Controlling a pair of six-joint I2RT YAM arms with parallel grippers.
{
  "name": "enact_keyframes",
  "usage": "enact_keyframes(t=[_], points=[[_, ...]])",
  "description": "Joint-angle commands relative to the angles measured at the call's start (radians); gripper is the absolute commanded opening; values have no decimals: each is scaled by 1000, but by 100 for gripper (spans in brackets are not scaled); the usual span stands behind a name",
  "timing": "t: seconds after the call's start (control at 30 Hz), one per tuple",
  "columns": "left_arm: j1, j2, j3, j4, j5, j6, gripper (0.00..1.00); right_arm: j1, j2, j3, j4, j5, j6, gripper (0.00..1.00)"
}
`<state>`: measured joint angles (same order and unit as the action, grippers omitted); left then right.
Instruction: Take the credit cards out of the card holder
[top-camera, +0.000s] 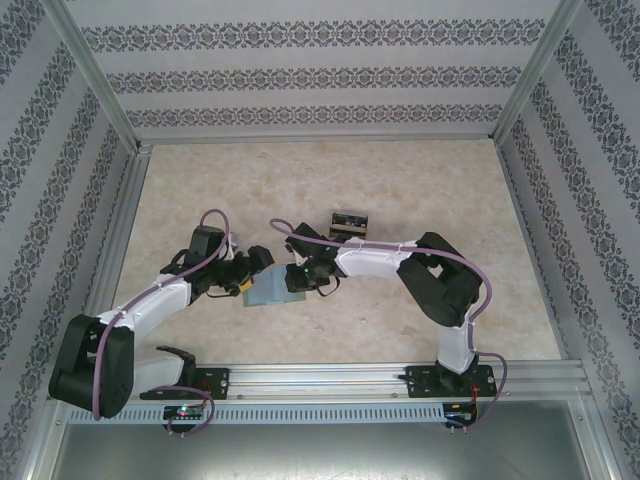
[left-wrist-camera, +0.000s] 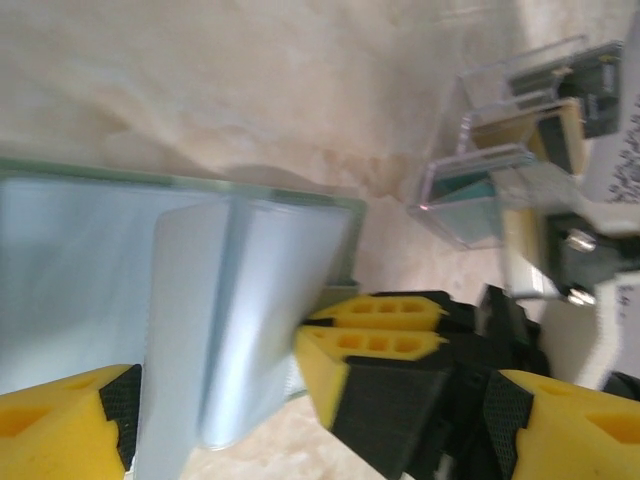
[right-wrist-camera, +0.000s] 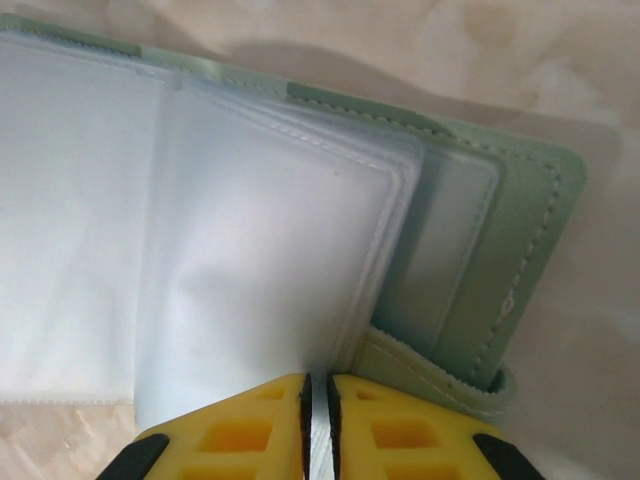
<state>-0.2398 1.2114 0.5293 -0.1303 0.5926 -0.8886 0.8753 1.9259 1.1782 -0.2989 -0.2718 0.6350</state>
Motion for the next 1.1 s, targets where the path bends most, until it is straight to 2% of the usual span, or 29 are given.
enact_keyframes(t=[0.0, 0.4, 0.77, 1.07], points=[[11, -2, 23, -139, -100, 48, 89, 2, -47, -39, -58, 61, 22, 19], [11, 81, 15, -112, -60, 64, 89, -12, -131, -110, -52, 114, 57, 23], [5, 134, -3, -16, 19, 48, 89, -5, -25, -112, 9, 22, 65, 23], [5, -10, 36, -120, -82, 56, 88, -1, -29, -111, 4, 27, 66, 22]])
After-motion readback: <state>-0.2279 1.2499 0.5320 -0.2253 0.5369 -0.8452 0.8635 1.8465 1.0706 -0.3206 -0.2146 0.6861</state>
